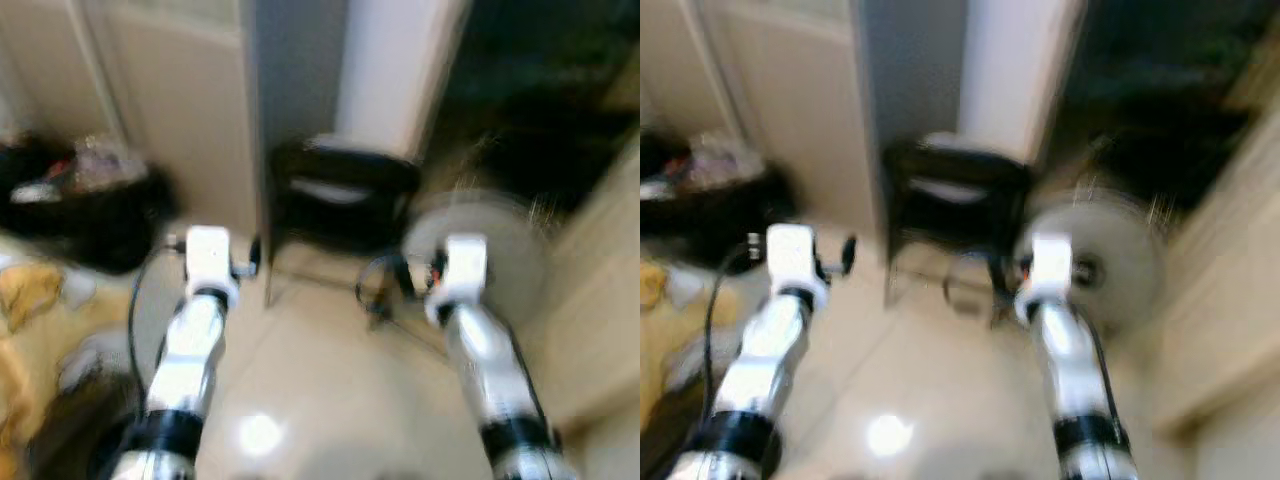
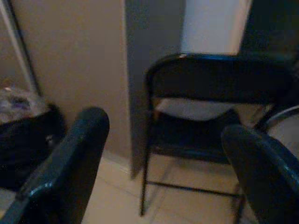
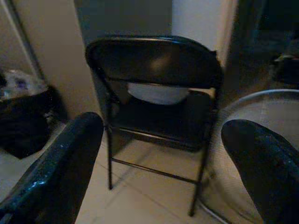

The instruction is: Clean up the room

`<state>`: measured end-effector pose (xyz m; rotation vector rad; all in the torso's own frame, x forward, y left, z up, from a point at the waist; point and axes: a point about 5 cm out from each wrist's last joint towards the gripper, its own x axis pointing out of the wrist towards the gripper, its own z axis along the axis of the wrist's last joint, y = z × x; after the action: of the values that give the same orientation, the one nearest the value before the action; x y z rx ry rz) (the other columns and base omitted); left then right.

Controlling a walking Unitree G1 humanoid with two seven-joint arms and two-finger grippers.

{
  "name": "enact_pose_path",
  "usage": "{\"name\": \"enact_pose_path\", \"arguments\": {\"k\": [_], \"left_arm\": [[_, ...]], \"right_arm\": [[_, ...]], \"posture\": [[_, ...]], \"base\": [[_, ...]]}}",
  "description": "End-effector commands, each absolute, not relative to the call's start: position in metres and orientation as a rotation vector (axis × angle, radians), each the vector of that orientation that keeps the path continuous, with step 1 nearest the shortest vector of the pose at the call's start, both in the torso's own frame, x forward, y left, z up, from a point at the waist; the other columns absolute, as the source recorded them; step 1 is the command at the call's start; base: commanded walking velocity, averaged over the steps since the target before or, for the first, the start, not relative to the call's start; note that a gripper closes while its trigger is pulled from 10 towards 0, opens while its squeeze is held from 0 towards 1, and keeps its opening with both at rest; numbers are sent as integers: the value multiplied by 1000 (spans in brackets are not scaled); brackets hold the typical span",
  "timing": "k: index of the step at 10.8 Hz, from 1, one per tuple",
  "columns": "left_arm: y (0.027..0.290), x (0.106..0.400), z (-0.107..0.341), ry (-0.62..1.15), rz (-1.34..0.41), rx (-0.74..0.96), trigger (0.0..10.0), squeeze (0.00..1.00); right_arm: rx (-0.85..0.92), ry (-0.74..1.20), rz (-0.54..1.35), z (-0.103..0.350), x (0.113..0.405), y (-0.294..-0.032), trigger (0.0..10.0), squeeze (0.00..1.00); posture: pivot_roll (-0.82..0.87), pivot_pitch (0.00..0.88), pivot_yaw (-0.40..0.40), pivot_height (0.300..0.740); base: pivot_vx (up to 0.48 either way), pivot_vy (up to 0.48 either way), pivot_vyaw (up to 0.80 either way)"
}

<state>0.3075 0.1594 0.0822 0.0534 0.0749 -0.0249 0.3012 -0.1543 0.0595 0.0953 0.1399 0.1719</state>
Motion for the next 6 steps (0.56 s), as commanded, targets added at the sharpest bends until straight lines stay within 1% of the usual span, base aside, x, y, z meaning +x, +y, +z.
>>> {"name": "enact_pose_path", "arguments": {"k": [1, 2, 3, 4, 6], "left_arm": [[157, 311, 88, 59, -30, 74, 10000, 0], [156, 312, 90, 42, -52, 90, 10000, 0], [154, 314, 92, 33, -60, 94, 10000, 0], [154, 315, 92, 45, -56, 75, 10000, 0], [161, 311, 83, 96, -22, -7, 10000, 0]], "right_arm": [[69, 110, 187, 68, 307, -150, 10000, 0], [58, 101, 220, 69, 304, -144, 10000, 0], [72, 77, 259, 72, 302, -140, 10000, 0], [71, 81, 258, 71, 300, -141, 10000, 0], [77, 93, 238, 69, 302, -145, 10000, 0]], "posture": [[-41, 0, -6, 740], [-42, 0, -5, 740], [-56, 0, 1, 740], [-59, 0, 1, 740], [-53, 0, -3, 740]], "base": [[0, 0, 0], [0, 0, 0], [0, 0, 431], [0, 0, 425], [0, 0, 422]]}}
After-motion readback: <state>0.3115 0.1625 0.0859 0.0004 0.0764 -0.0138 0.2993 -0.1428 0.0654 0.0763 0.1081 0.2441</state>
